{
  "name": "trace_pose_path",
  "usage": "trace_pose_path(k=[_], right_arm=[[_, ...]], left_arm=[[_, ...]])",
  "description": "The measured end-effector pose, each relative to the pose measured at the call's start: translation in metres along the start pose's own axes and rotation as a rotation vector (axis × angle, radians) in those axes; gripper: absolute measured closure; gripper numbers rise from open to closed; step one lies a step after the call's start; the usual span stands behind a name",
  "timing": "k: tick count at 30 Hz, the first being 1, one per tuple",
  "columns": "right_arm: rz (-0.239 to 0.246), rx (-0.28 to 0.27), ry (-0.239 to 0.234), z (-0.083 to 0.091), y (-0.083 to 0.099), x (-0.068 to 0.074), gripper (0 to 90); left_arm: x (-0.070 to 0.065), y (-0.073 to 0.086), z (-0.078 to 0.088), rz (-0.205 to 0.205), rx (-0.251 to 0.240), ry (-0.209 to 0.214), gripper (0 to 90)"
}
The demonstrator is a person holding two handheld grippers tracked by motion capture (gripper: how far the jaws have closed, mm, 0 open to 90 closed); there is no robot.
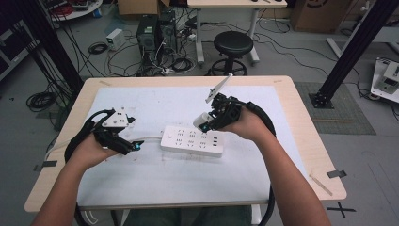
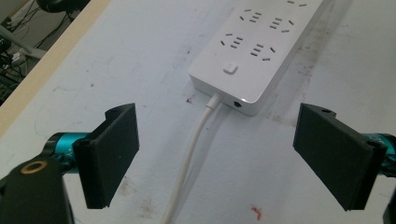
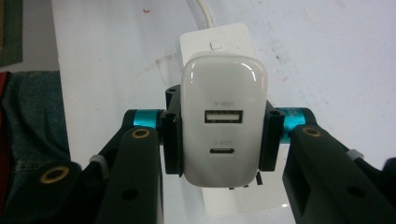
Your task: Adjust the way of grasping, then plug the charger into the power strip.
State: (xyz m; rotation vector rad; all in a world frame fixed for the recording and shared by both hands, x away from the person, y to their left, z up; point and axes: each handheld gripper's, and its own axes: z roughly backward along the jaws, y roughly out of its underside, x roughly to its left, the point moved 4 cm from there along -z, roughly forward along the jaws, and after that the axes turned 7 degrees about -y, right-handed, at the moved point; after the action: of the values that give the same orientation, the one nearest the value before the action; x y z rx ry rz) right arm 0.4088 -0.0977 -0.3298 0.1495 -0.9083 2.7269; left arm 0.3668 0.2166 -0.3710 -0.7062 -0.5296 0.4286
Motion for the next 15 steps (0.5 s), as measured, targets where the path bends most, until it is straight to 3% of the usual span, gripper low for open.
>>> trace_pose_path(k=[10, 15], right_arm=[[0.014, 0.036, 0.001, 0.001, 0.001, -0.006, 63.4], [0.035, 0.102, 0.02, -0.002, -0.003, -0.014, 63.4]], left_arm=[[0.006, 0.003, 0.0, 0.011, 0.018, -0.002, 14.4], [0.009, 0.005, 0.001, 0.018, 0.031, -0.01, 14.4]])
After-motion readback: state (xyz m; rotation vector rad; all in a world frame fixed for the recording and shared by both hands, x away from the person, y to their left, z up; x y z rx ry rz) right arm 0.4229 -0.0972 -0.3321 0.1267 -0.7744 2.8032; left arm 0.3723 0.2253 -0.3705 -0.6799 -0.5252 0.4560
